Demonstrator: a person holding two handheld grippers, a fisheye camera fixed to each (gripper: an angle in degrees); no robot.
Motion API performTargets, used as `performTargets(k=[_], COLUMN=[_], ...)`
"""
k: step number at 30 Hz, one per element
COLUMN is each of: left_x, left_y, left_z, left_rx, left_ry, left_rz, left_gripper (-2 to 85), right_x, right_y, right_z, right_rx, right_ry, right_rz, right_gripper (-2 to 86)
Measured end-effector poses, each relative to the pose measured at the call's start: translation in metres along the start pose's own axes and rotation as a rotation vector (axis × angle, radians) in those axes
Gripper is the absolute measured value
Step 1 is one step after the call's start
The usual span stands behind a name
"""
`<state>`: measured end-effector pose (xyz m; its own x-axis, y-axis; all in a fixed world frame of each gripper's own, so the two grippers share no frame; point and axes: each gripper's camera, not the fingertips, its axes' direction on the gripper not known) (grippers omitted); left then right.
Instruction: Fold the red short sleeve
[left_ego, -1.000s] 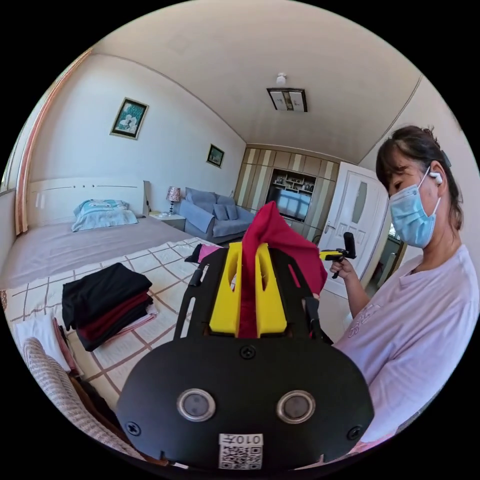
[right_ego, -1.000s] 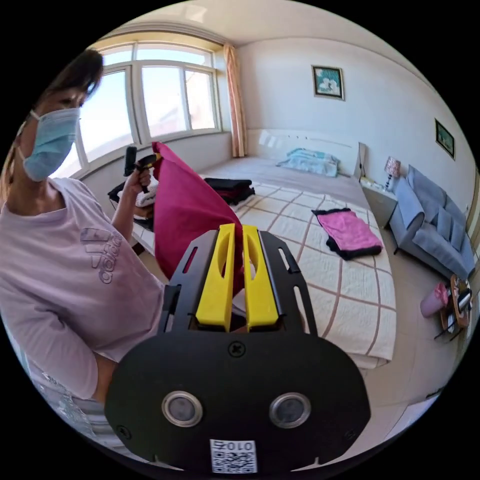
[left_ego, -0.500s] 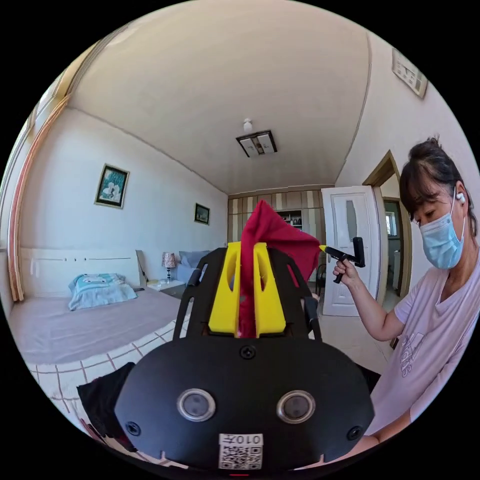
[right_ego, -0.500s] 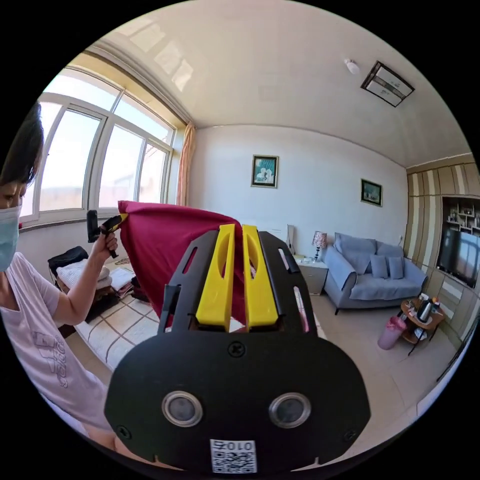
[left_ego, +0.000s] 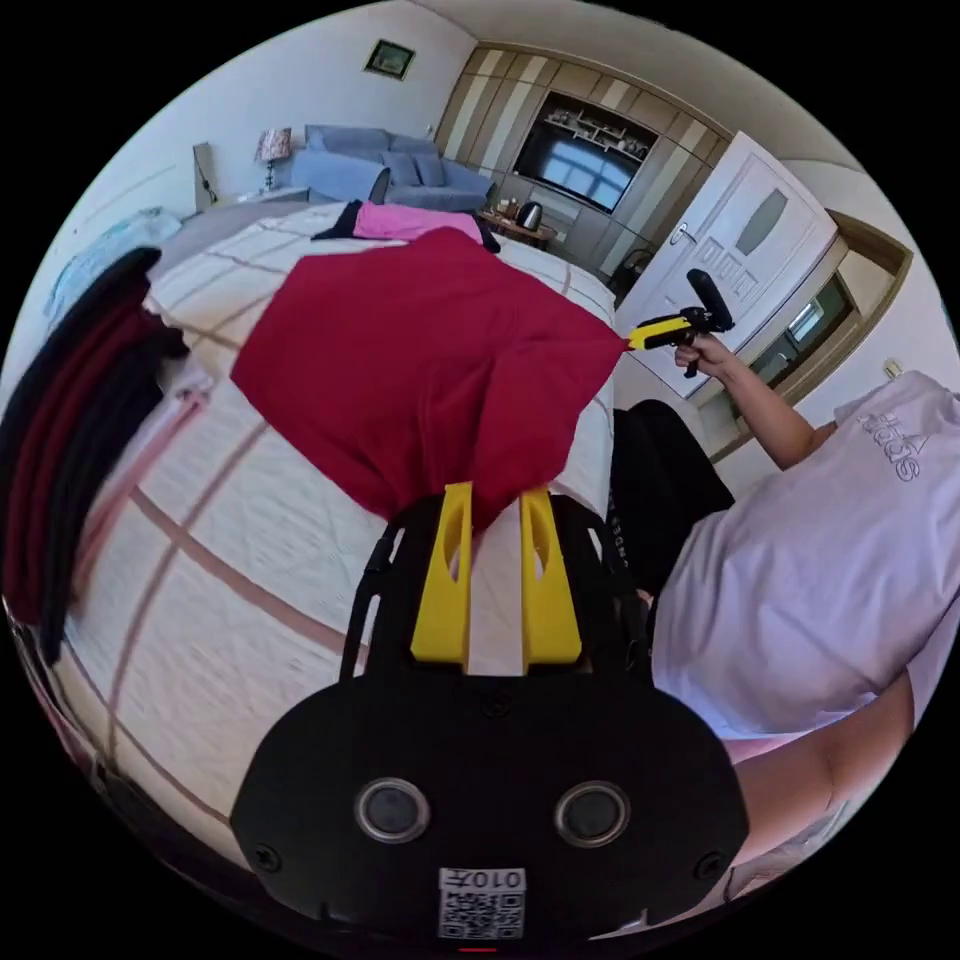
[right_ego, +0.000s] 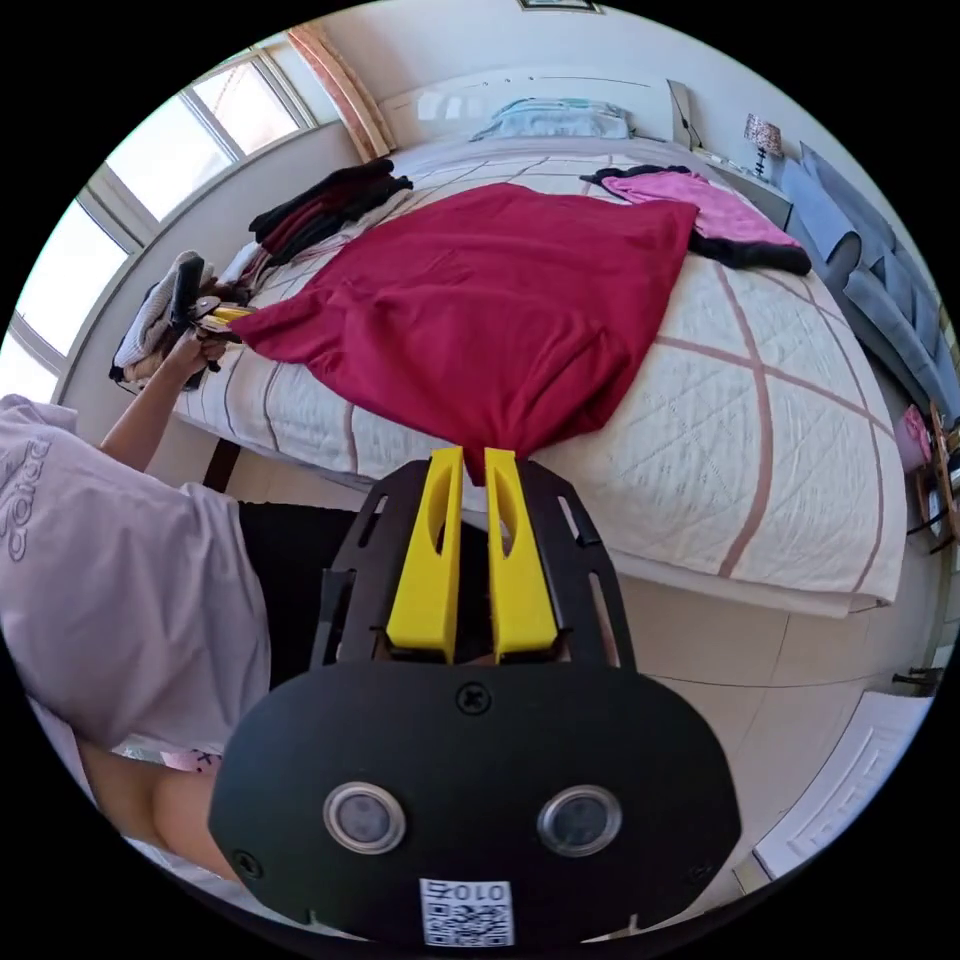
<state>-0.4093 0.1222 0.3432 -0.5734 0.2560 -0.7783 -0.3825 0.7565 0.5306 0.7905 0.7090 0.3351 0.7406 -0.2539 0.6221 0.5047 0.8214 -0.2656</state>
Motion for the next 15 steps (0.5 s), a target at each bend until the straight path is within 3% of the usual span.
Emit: performTargets(k=[6, 9, 13, 15], left_x=[0.006, 0.008, -0.009, -0.032], left_y=[0.022, -0.003, -0.054, -0.082], left_z=[-0.032, -0.056, -0.034, 0.008], left_rx=[0.245, 0.365, 0.247, 0.094], left_ry=[0.063, 0.005, -0.166, -0.193], left_rz=[-0.033, 0.017, -0.002, -0.016], left_gripper=[8.5, 9.0, 9.8, 10.0], right_x=[0.001, 0.01, 0.024, 0.031], right_y=[-0.026, -0.071, -0.137, -0.156], right_z=[-0.044, -0.032, 0.016, 0.034], right_rx=[0.268, 0.244, 0.049, -0.054], right_ry=[-0.033, 0.076, 0.172, 0.216], right_rz=[-0.157, -0.128, -0.183, -0.198], right_gripper=[5.7, 8.5, 11.0, 11.1])
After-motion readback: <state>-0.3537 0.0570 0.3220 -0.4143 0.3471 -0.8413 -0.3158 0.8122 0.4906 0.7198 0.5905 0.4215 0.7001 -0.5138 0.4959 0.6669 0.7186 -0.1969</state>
